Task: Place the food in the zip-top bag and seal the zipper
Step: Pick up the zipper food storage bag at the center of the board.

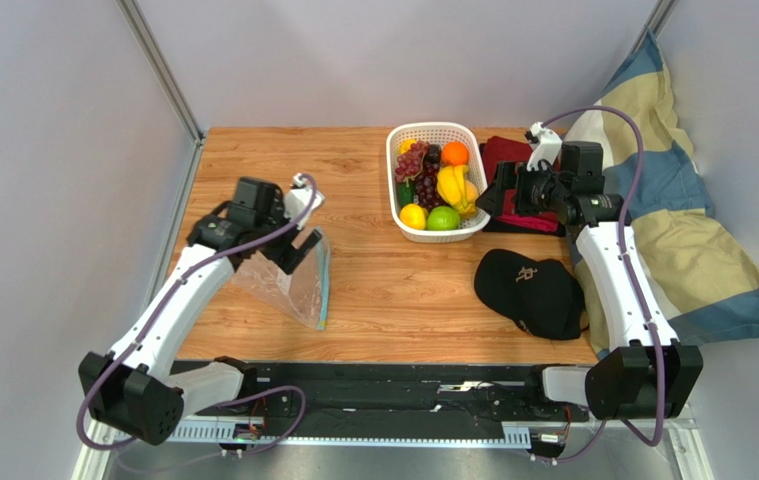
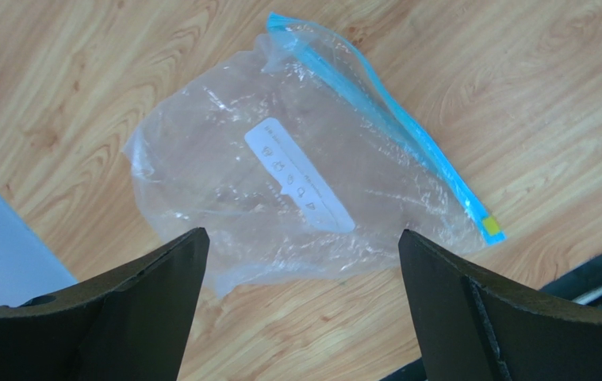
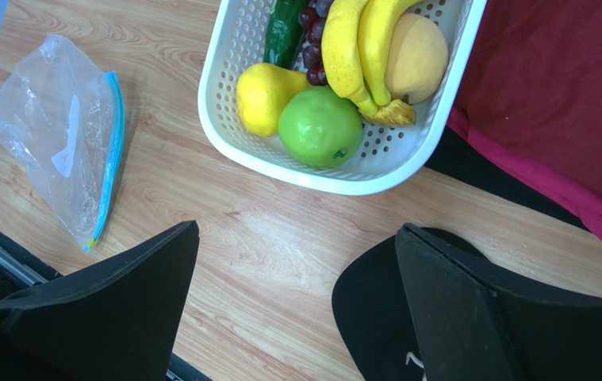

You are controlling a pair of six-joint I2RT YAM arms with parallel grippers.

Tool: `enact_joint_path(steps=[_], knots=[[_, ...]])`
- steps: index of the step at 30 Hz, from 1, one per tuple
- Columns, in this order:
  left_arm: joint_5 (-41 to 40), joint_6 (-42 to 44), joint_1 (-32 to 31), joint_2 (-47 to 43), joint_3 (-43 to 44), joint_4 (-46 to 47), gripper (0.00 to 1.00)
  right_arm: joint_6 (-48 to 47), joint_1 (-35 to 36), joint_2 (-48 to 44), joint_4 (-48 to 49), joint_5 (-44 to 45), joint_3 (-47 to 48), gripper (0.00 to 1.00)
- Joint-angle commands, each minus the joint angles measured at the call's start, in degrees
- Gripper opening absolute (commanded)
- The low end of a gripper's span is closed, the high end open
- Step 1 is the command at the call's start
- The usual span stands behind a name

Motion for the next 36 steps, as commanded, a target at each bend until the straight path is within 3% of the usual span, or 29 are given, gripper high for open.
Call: enact_joint_path(steps=[1,3,6,11,16,18,19,20,22,23,25,33,36], knots=[[-20.8,-17.1,-12.4,4.7,-3.9,11.8,0.99,0.7,0.1,0.4,2.8,-0.9,-0.3,1.00],[-25.6,-22.1,-17.1,9.6,-3.6,12.6,0.99,0.7,0.2,0.4,3.0,-0.8,-0.7,1.00],[-26.0,-26.7,-20.4,16.4,-1.9,12.7,0.99,0.7,0.2,0.5,3.0,-0.6,-1.1,1.00],[-30.6,-33.1,-21.1,28.0,1.8,12.2,0.99,0.0,0.3,0.4,2.5,0.1,-1.1,1.00],[-32.0,-35.2,-21.0,32.9,2.0,10.7,0.99,-0.3,0.2,0.0,2.7,0.4,-2.0,1.00],[-31.5,-35.1,-21.1,32.9,1.3,11.5,0.81,0.0,0.2,0.1,3.0,0.1,-2.5,1.00],[-31.1,-35.1,-21.0,32.8,1.2,11.6,0.69,0.3,0.3,0.3,3.2,-0.3,-2.7,1.00],[-31.1,-35.2,-20.9,32.2,1.2,11.5,0.50,0.6,0.3,0.2,3.3,-1.1,-2.8,1.00],[-29.9,-35.3,-20.6,31.3,0.7,11.5,0.37,1.3,0.2,0.4,3.8,-1.8,-3.5,1.00],[-29.7,-35.5,-19.8,30.1,0.6,11.5,0.20,1.6,0.3,0.4,4.1,-2.5,-3.7,1.00],[-28.2,-35.6,-18.8,28.8,0.6,11.3,0.00,2.4,0.2,0.8,4.8,-3.3,-4.1,1.00],[-20.7,-32.5,-13.7,16.9,0.5,11.2,0.00,6.1,2.1,4.0,6.5,-8.4,-2.8,1.00],[-8.3,-30.6,-11.8,10.6,2.0,10.2,0.00,10.1,3.6,5.0,9.4,-11.6,-2.3,1.00]])
